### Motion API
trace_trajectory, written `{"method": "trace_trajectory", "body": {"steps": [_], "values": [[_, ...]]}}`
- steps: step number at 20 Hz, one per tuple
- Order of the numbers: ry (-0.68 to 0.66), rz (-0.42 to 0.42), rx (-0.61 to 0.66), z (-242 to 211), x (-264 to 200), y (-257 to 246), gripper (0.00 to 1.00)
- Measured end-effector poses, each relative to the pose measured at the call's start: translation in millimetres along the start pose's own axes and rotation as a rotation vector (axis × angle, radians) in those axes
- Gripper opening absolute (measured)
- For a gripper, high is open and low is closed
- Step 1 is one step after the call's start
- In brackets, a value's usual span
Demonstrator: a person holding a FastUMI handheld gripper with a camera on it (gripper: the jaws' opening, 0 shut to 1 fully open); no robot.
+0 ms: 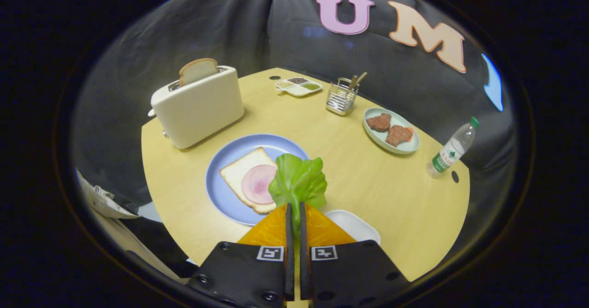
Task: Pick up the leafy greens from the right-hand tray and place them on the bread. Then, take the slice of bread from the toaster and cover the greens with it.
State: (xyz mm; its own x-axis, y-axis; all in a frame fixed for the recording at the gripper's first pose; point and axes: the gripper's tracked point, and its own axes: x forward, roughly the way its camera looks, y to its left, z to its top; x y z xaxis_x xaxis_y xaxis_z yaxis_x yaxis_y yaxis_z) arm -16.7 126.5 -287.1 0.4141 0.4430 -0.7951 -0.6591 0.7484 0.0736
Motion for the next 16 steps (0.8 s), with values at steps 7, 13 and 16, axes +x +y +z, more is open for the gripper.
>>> {"method": "trace_trajectory", "body": {"steps": [7,13,16], "values": [[0.008,0.058,-0.026,24,24,42,0.08],[0.041,0.108,-0.045,33,45,72,0.08],[0.055,0.127,-0.043,36,55,84,0.08]]}}
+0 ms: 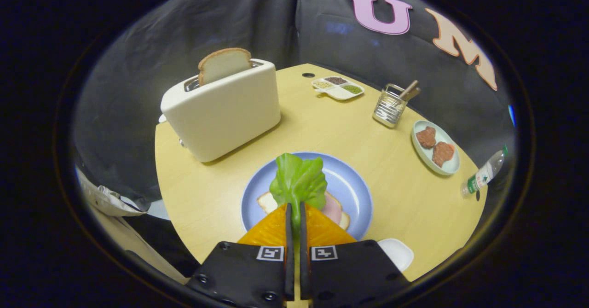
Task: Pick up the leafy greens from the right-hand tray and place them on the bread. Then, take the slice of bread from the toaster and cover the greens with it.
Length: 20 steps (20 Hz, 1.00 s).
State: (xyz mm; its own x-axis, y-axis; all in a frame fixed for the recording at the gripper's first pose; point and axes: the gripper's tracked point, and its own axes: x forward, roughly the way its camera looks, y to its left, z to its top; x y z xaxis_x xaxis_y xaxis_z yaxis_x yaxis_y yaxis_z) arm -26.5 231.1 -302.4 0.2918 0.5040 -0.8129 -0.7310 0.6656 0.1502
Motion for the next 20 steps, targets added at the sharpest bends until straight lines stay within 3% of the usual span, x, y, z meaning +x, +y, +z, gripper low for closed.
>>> {"method": "trace_trajectory", "body": {"steps": [8,9,12,16,20], "values": [[0.051,0.028,0.005,-5,22,10,0.08],[0.058,0.021,0.006,-6,22,7,0.17],[0.072,-0.010,0.006,-7,26,2,0.17],[0.055,-0.014,-0.004,-2,26,3,0.38],[0.029,-0.042,-0.016,9,20,2,0.75]]}}
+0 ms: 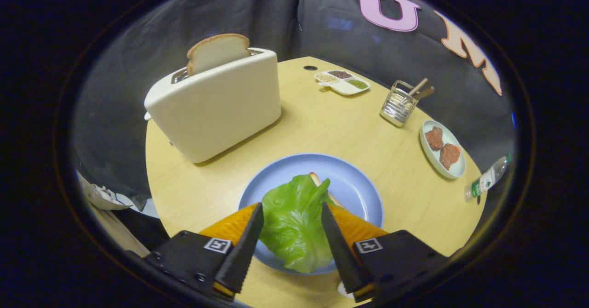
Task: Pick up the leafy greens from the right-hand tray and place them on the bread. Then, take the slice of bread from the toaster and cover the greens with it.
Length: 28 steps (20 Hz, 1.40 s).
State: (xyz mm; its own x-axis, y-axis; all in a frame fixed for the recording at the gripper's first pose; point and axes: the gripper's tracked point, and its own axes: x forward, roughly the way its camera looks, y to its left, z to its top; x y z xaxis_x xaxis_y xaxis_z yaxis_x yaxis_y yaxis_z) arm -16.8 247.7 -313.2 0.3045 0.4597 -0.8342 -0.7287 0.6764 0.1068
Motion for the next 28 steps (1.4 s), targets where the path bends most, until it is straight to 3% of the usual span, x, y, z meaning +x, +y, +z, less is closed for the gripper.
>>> {"method": "trace_trajectory", "body": {"steps": [2,3,9,16,28], "values": [[-0.023,-0.009,0.004,13,-7,3,0.94],[-0.036,-0.012,0.007,22,-13,5,0.95],[-0.140,-0.019,0.028,90,-45,22,0.97],[-0.210,0.036,0.035,157,-65,59,0.98],[-0.238,0.120,0.148,224,-36,96,0.95]]}}
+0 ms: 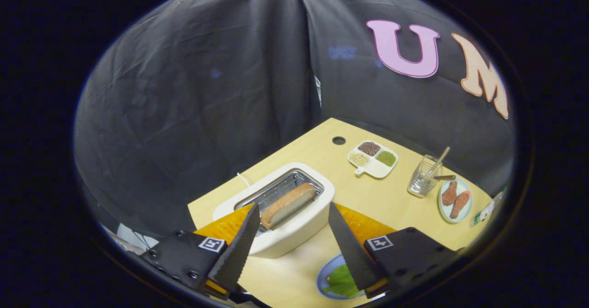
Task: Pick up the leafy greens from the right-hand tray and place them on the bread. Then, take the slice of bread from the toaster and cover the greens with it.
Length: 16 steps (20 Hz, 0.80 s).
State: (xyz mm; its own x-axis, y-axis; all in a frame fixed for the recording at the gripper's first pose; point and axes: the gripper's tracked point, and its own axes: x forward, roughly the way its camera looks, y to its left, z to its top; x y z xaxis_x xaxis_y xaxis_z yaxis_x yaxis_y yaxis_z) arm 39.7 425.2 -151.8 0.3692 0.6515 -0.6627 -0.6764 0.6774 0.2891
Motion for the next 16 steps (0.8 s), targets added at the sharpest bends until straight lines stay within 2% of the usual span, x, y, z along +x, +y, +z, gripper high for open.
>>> {"method": "trace_trajectory", "body": {"steps": [7,9,16], "values": [[0.032,-0.017,0.069,3,31,2,0.95],[0.045,-0.027,0.111,2,41,-1,0.91],[0.082,-0.015,0.204,0,52,0,0.45]]}}
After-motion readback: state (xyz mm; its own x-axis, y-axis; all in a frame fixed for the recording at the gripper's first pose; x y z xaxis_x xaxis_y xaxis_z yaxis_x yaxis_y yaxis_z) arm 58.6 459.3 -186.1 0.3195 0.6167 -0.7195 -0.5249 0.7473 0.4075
